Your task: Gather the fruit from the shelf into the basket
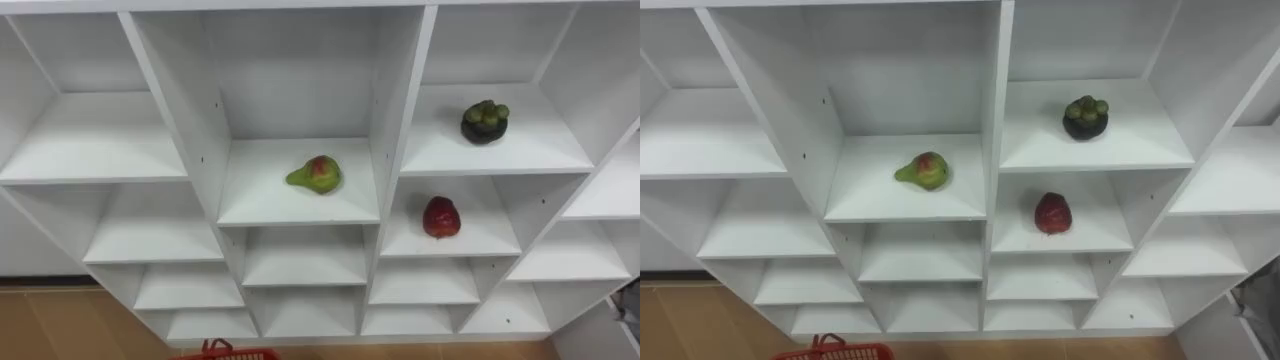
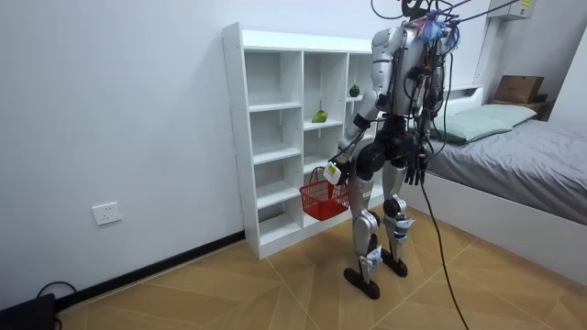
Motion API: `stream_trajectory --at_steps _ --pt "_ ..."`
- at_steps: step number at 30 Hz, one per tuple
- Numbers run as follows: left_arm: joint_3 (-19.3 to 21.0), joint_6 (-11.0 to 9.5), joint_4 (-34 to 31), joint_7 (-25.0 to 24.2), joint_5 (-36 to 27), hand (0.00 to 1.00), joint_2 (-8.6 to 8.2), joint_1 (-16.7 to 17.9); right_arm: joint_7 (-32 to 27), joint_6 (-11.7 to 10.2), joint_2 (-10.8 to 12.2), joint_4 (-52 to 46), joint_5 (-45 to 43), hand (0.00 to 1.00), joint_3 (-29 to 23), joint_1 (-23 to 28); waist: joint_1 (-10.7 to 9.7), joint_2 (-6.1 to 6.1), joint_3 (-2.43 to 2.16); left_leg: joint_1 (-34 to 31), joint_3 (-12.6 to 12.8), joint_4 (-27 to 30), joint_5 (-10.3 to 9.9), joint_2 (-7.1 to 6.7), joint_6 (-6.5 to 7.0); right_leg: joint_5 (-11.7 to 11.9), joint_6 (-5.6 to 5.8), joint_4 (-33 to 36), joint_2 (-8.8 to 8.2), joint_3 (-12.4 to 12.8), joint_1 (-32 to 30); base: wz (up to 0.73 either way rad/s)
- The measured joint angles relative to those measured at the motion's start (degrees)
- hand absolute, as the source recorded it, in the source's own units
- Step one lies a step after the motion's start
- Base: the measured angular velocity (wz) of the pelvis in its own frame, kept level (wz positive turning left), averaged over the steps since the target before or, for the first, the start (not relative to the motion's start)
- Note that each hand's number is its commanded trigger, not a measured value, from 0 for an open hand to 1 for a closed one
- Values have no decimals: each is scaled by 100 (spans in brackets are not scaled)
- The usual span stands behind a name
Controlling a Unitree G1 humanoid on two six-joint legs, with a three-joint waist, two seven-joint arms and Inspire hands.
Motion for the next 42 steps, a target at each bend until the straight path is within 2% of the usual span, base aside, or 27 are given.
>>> stream_trajectory --at_steps 9,16,19,26,34,40,42 --pt "-64 -47 8 44 15 100 -2 -2 27 -25 -2 59 7 0 11 -5 2 22 7 6 72 -10 0 0 0 2 4 -13 5 80 -21 -4" --pt "-92 -88 60 137 19 100 -57 -39 -11 -88 -5 87 5 0 3 -80 -3 111 22 -47 86 -13 0 6 0 9 -1 -10 20 130 -104 -4" --pt "-93 -102 59 161 16 100 -62 -37 -72 -147 -5 171 27 0 4 -115 3 122 21 -50 192 -13 0 18 0 10 -2 -16 24 145 -109 -1" --pt "-91 -184 56 174 68 100 -64 -22 -378 -324 -5 189 56 0 -10 -159 18 105 -2 -43 249 -31 0 45 0 81 -24 -89 69 225 -92 -5" --pt "-91 -256 52 258 73 100 -67 -3 -882 -528 -4 169 376 0 -219 -158 2 140 13 -19 309 -78 0 59 0 120 -10 -166 87 260 -93 -3" --pt "-83 -318 53 247 65 100 -47 -12 -1356 -652 -8 -275 798 0 -216 82 18 143 9 -71 333 -78 0 62 0 165 -1 -178 92 277 -156 -3" --pt "-85 -395 55 246 62 100 -50 -8 -1587 -877 -5 -723 1111 0 -221 197 6 156 10 -134 383 -77 1 80 2 211 -13 -185 111 300 -239 -12"
